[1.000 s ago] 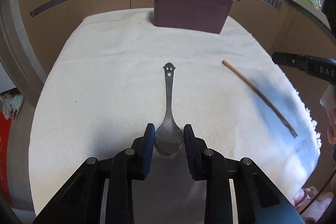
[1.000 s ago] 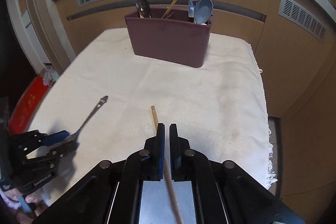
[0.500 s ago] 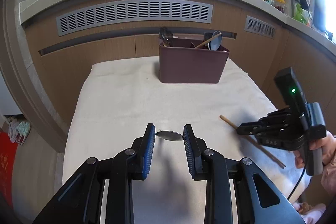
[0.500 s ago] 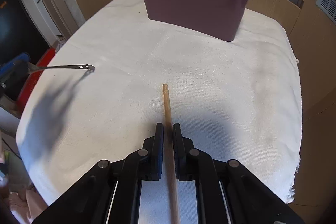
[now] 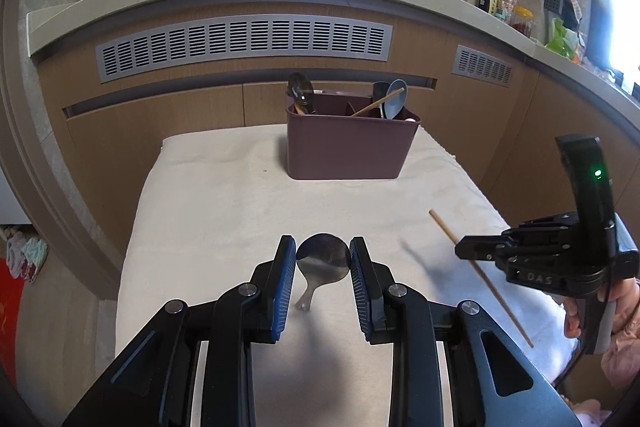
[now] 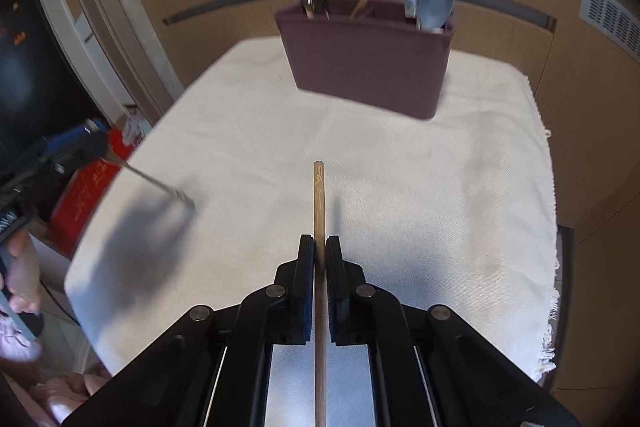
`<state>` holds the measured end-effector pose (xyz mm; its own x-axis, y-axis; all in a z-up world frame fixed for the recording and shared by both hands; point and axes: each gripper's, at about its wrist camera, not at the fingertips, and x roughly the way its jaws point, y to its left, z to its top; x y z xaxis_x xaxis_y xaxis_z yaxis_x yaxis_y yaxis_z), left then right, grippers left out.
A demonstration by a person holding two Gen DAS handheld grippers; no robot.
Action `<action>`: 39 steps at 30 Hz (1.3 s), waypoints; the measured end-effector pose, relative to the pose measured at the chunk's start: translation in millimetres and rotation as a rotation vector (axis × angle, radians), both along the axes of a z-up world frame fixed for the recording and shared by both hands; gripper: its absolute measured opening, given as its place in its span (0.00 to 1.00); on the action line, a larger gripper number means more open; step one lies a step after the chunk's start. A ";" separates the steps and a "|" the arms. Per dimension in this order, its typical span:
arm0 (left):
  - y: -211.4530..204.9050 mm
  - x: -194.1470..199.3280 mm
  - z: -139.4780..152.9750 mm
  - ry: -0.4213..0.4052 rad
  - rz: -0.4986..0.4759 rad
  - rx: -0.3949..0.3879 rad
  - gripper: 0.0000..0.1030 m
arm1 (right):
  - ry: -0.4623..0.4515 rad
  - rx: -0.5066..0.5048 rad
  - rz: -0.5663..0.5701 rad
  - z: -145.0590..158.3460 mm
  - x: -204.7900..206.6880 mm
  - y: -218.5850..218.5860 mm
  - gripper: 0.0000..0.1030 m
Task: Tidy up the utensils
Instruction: 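Carry the spoon and chopstick over the caddy and open both tools to drop them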
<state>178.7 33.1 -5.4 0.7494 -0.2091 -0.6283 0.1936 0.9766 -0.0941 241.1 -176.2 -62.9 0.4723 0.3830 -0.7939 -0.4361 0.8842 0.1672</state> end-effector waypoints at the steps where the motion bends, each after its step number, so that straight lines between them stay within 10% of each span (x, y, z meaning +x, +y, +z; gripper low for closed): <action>1: -0.6 -1.2 1.6 -0.002 -0.003 -0.003 0.28 | -0.022 0.015 -0.006 8.1 -5.2 -3.0 0.06; 12: -14.8 5.1 52.4 -0.065 -0.067 -0.055 0.28 | -0.218 0.093 -0.055 74.0 -20.6 -18.9 0.06; 24: -9.7 113.0 191.9 -0.343 -0.113 -0.182 0.28 | -0.688 0.207 -0.173 251.8 60.2 -31.2 0.06; 39: 1.1 222.7 125.7 -0.231 -0.092 -0.246 0.27 | -0.694 0.278 -0.240 192.4 171.1 -17.5 0.06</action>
